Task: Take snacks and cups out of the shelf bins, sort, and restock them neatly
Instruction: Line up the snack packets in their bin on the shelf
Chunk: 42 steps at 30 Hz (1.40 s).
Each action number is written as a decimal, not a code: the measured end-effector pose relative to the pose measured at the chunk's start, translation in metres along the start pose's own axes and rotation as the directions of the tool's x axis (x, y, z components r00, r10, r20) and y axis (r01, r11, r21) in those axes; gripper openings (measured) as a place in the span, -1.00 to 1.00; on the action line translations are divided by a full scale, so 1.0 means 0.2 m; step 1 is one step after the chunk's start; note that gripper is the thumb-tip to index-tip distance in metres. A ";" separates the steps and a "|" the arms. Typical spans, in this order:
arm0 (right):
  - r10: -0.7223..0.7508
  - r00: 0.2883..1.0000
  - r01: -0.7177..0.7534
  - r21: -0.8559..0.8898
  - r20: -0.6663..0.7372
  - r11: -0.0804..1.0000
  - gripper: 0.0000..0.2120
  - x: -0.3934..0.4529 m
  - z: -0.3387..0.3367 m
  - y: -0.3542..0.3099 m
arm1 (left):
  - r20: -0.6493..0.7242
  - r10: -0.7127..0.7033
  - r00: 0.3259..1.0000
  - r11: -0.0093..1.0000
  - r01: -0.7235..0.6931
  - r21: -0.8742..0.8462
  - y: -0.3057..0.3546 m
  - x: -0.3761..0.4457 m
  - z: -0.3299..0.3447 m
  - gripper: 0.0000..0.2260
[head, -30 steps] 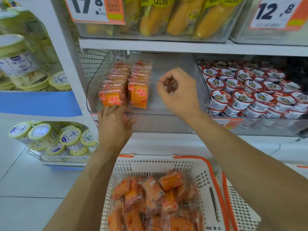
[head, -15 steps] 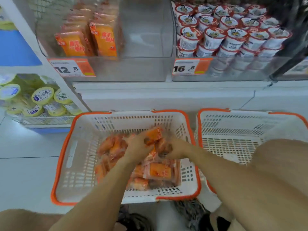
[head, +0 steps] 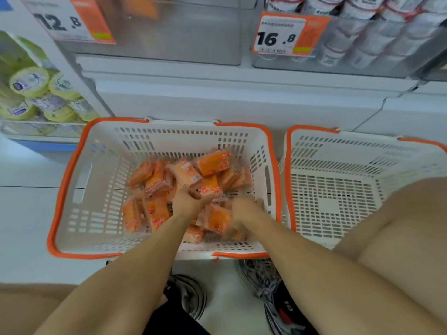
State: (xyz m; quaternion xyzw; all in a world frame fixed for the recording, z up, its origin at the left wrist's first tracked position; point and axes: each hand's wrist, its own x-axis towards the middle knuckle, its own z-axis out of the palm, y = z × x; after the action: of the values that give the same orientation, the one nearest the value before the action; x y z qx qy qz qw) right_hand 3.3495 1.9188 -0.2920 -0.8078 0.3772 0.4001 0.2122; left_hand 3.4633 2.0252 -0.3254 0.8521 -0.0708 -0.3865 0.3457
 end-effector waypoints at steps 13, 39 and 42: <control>0.098 0.990 -0.138 0.491 0.106 0.860 -0.73 -0.06 -0.47 0.12 | 0.463 -0.252 0.850 0.965 0.183 0.188 -0.01 -0.01 -0.31 -0.58; -0.342 0.919 0.338 0.836 -0.195 0.431 -0.60 -0.14 -0.21 -0.08 | 0.418 0.146 0.897 0.820 0.127 -0.558 -0.02 -0.26 -0.58 -0.72; -0.331 0.913 0.364 0.838 -0.236 0.407 -0.76 -0.17 -0.23 -0.10 | 0.419 0.179 0.890 0.766 0.141 -0.627 -0.01 -0.28 -0.60 -0.65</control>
State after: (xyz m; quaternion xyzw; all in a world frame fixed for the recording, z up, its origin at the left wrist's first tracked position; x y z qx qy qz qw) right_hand 3.3740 1.9162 -0.2370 -0.6553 0.3537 0.0885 0.6615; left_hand 3.5081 2.1130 -0.2375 0.5663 -0.0220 -0.5717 0.5932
